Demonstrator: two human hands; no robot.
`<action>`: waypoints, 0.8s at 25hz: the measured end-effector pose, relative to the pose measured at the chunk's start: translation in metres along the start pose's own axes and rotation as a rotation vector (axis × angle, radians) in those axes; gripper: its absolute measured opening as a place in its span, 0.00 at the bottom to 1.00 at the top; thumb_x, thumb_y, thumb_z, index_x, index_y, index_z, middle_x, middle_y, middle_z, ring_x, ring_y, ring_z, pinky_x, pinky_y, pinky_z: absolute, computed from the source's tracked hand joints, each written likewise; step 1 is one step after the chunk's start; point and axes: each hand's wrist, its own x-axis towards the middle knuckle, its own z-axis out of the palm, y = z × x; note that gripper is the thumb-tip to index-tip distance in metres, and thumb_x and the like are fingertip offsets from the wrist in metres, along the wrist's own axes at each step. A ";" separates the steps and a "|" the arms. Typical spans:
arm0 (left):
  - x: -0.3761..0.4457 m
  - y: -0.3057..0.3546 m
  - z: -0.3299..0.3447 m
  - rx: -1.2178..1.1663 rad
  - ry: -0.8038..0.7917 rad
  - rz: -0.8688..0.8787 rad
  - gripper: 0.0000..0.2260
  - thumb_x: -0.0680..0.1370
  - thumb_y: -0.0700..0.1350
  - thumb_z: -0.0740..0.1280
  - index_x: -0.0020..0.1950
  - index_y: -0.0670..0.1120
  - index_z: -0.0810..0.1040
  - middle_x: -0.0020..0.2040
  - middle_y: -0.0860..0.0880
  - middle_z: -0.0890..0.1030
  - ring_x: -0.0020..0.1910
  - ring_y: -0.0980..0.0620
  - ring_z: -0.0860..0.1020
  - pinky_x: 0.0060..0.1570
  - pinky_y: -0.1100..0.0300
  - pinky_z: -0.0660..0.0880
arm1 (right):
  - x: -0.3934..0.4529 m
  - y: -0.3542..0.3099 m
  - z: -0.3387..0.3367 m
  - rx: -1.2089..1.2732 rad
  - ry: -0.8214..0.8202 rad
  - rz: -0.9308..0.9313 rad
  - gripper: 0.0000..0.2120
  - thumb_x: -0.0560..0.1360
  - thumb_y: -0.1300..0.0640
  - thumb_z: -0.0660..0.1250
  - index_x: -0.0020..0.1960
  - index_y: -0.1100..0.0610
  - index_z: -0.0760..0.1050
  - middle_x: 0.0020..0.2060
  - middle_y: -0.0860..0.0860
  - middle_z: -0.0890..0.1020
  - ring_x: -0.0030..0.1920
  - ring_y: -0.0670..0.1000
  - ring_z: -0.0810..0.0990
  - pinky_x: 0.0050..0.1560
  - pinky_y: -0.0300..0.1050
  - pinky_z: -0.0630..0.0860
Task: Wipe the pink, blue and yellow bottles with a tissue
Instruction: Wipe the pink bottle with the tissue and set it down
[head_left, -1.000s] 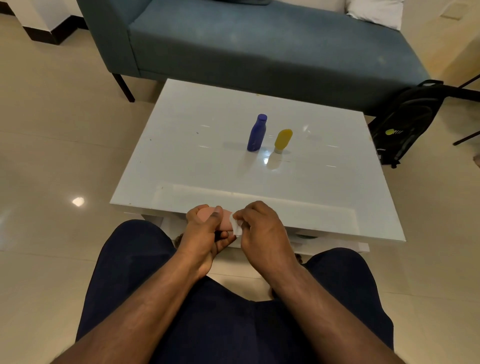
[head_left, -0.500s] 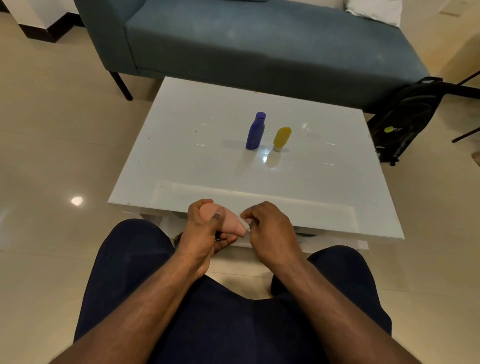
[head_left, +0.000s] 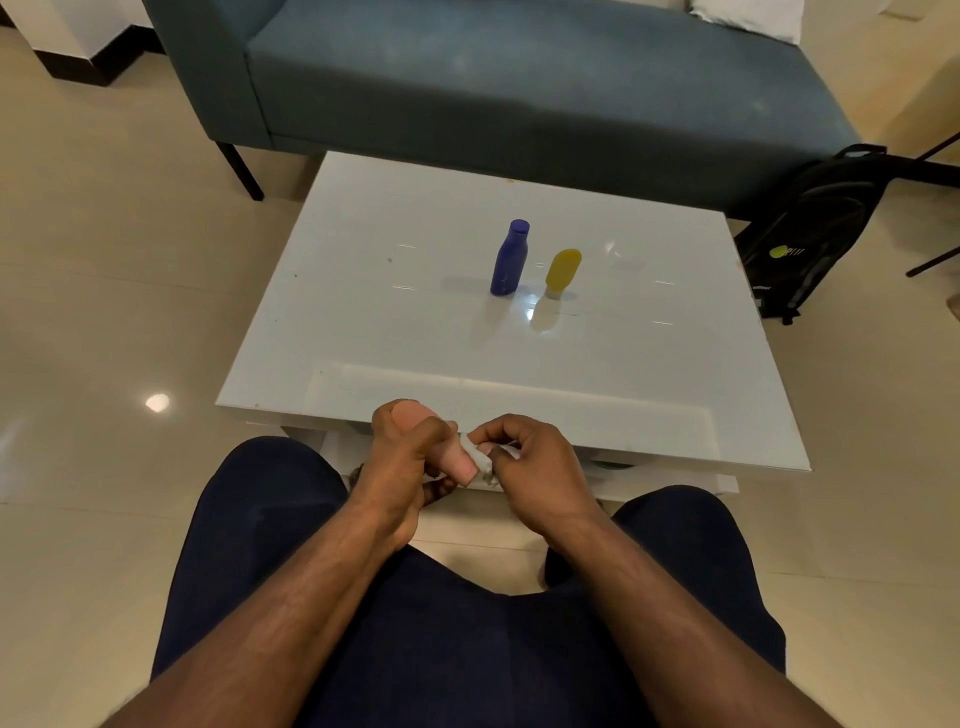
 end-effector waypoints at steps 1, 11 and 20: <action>0.000 0.000 -0.001 -0.026 -0.019 0.001 0.25 0.76 0.39 0.69 0.70 0.52 0.65 0.58 0.41 0.78 0.49 0.43 0.82 0.43 0.50 0.81 | -0.001 -0.001 0.000 0.039 -0.005 0.012 0.08 0.76 0.59 0.65 0.48 0.48 0.81 0.46 0.40 0.82 0.50 0.39 0.77 0.50 0.37 0.73; 0.003 0.007 -0.005 -0.375 -0.177 -0.223 0.20 0.82 0.44 0.58 0.75 0.49 0.70 0.58 0.41 0.83 0.52 0.44 0.83 0.52 0.47 0.81 | -0.008 -0.006 0.019 -0.162 0.040 -0.187 0.10 0.78 0.61 0.64 0.52 0.50 0.80 0.48 0.44 0.78 0.49 0.40 0.74 0.49 0.25 0.67; 0.007 0.005 -0.004 -0.443 -0.114 -0.272 0.22 0.84 0.53 0.61 0.72 0.41 0.70 0.52 0.39 0.85 0.45 0.44 0.87 0.41 0.49 0.84 | -0.009 -0.010 0.028 -0.144 0.138 -0.315 0.10 0.75 0.66 0.66 0.51 0.55 0.82 0.44 0.47 0.79 0.45 0.42 0.75 0.46 0.24 0.68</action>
